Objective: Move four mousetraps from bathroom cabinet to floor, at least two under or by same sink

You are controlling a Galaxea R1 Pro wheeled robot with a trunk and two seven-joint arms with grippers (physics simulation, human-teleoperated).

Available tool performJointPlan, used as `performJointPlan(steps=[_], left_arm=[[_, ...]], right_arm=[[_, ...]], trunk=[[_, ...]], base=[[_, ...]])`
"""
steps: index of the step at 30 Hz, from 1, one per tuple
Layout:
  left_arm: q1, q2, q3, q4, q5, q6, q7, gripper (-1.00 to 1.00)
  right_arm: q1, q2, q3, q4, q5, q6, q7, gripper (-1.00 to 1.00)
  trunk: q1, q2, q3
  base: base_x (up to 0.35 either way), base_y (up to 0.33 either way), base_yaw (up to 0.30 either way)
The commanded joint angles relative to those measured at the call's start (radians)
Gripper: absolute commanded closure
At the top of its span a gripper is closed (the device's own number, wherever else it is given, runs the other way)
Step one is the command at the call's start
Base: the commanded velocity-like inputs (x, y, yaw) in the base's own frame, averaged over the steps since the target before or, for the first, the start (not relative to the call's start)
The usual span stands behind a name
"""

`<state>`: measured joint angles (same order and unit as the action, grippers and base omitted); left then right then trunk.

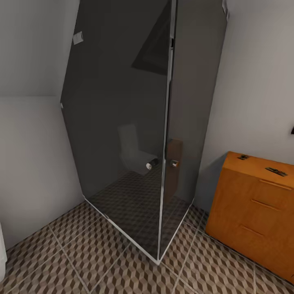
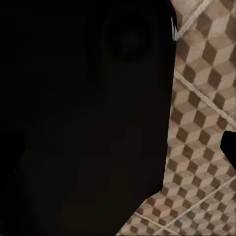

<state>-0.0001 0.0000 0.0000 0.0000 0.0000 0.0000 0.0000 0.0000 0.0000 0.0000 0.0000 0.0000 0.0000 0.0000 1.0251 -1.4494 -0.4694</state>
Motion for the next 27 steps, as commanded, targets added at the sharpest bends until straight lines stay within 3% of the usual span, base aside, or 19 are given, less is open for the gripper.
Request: performJointPlan(steps=[1,4,16,27], left_arm=[[0.002,0.006,0.003,-0.006,0.0,-0.002,-0.002,-1.0],[0.002,0.008,0.003,-0.014,-0.001,-0.002,-0.001,-1.0],[0.002,0.014,0.002,-0.016,-0.003,-0.015,-0.001,-1.0],[0.002,0.018,0.003,-0.018,-0.003,-0.07,-0.003,-1.0]], right_arm=[[-0.006,0.006,0.002,-0.006,0.004,-0.006,0.003,-1.0],[-0.01,0.023,0.002,-0.023,0.004,-0.023,0.002,-1.0],[-0.009,0.03,0.003,-0.038,0.003,-0.041,0.002,-1.0],[-0.009,0.031,0.003,-0.039,0.004,-0.064,0.002,-1.0]], trunk=[[0.0,-0.001,-0.001],[0.0,-0.001,-0.001],[0.0,-0.001,-0.001],[0.0,-0.001,-0.001]], base=[[0.0,0.0,0.0],[0.0,0.0,0.0],[0.0,0.0,0.0],[0.0,0.0,0.0]])
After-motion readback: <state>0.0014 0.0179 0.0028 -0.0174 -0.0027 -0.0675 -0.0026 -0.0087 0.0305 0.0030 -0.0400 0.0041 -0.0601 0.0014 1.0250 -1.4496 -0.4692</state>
